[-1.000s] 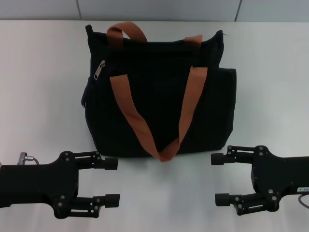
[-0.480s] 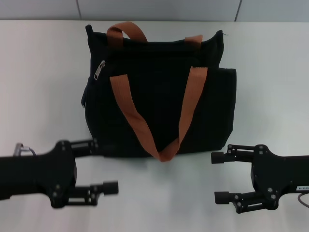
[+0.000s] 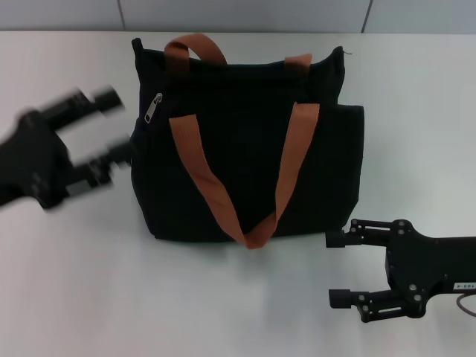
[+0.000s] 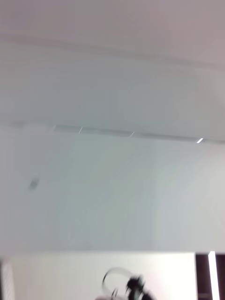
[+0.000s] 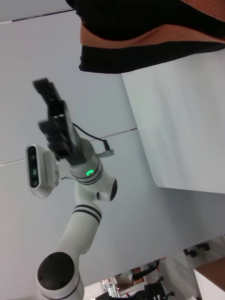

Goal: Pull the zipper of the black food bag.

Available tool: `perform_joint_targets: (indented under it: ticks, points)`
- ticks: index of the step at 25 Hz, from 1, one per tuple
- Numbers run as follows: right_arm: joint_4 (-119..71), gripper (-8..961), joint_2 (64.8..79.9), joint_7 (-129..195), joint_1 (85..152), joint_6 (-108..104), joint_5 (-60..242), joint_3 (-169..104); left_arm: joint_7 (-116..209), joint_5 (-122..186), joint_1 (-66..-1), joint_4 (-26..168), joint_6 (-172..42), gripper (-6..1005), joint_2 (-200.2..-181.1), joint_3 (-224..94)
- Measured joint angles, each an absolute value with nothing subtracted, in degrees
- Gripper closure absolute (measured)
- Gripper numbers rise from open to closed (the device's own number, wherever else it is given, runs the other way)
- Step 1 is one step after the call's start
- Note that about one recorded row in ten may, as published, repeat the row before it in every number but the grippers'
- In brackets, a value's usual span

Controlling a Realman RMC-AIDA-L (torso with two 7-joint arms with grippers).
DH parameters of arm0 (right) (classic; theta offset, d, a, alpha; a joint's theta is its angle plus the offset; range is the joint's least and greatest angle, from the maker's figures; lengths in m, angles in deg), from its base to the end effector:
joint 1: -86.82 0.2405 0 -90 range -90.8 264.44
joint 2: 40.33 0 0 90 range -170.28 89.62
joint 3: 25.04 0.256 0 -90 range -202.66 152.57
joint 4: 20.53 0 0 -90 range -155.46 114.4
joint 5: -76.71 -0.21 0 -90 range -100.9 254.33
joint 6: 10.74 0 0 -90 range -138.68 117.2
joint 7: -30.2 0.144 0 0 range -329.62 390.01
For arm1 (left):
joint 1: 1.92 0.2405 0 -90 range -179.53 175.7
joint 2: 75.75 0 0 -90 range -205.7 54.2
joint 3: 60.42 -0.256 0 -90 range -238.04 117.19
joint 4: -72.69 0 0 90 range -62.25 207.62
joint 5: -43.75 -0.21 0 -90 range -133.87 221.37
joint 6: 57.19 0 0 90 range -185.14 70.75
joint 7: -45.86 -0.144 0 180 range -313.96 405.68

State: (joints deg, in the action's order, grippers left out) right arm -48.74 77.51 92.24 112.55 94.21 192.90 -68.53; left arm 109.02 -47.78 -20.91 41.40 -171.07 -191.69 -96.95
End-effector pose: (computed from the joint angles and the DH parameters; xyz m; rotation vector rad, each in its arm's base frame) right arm 0.2731 0.2532 -0.0220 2.9644 -0.3943 -0.8966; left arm -0.2732 0.2536 0.0553 -2.4722 -0.2874 -1.3448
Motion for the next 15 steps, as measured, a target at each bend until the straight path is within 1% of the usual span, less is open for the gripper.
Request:
perform_joint_targets:
  ticks: [4, 5, 6, 15]
  points:
    - [-48.7, 135, 77.43, 92.3, 112.6, 94.2, 192.9, -68.5, 109.0, -47.2, -21.3, 41.5, -167.7, 260, -190.89, -92.4]
    - [-48.7, 135, 77.4, 92.3, 112.6, 94.2, 192.9, -68.5, 109.0, -47.4, -21.5, 41.5, -164.6, 260, -190.0, -92.1]
    - [-48.7, 134, 77.38, 92.4, 112.6, 94.2, 192.8, -68.5, 109.0, -47.4, -21.5, 41.5, -164.6, 260, -190.0, -92.1]
    - [-48.7, 134, 77.2, 92.9, 112.4, 94.2, 192.8, -68.5, 107.0, -53.7, -21.1, 41.0, -155.0, 263, -188.05, -92.4]
